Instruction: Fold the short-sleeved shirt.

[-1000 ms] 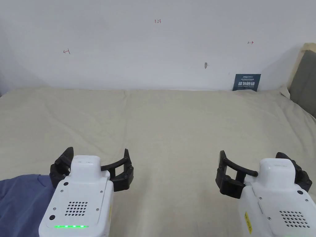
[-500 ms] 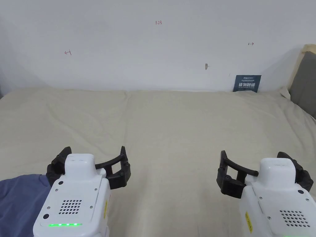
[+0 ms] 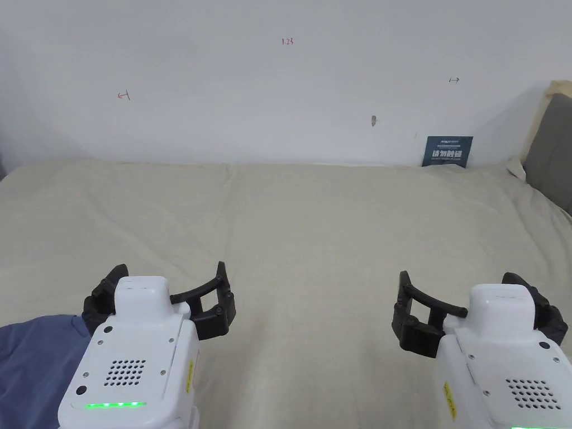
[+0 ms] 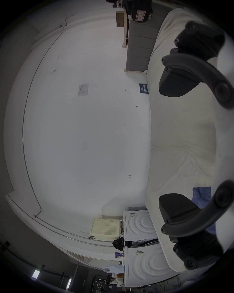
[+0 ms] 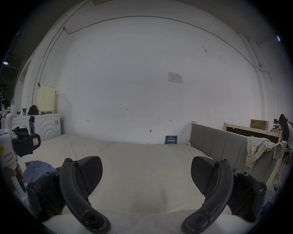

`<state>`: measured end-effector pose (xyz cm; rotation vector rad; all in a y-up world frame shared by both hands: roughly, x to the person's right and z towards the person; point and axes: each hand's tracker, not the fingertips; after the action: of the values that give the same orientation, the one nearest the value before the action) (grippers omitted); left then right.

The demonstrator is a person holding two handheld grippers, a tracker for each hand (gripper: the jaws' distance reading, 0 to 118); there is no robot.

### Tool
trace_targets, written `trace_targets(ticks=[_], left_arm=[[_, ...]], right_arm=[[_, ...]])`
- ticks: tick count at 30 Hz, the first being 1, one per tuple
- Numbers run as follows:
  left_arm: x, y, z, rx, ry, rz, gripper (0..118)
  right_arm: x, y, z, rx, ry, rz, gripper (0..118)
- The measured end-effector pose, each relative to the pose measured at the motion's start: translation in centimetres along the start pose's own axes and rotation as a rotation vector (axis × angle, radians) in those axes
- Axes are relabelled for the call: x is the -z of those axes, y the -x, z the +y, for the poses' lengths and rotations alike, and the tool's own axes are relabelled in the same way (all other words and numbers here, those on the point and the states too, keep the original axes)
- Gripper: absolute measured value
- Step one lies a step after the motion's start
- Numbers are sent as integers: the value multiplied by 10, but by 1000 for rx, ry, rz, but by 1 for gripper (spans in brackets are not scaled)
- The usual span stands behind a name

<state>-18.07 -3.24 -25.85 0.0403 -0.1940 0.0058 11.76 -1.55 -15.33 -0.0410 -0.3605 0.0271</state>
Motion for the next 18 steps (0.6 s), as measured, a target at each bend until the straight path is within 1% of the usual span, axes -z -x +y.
trace_targets(ticks=[7,8,9,10,11,12,13,14,15,16,18], left_arm=[[1,0,0,2,6,-2,117],[1,-1,0,2,7,-2,113],[1,-1,0,1,6,-1,102],[-1,-1,1,-2,6,-3,81],[-2,-2,2,-4,1,-4,72],[-3,-2,3,-11,-6,-7,72],[-3,-2,3,-17,-3,-11,30],[-2,-2,5,-24,7,-20,4],[-3,-1,6,-34,13,-30,2],[-3,1,6,-67,14,-74,0],[-1,2,6,-66,27,-55,0]], right_arm=[[0,1,1,-1,3,1,113],[0,1,1,-6,5,-6,111],[0,1,1,-9,9,-5,101],[-1,1,1,-10,13,-5,86],[-2,1,1,-7,9,-7,75],[-4,3,1,-7,-7,-17,75],[-3,5,1,-26,-17,-64,10],[0,5,-1,-45,-4,-87,0],[0,7,1,-19,-8,-43,0],[1,4,2,-1,12,-19,0],[3,6,0,7,5,-33,0]])
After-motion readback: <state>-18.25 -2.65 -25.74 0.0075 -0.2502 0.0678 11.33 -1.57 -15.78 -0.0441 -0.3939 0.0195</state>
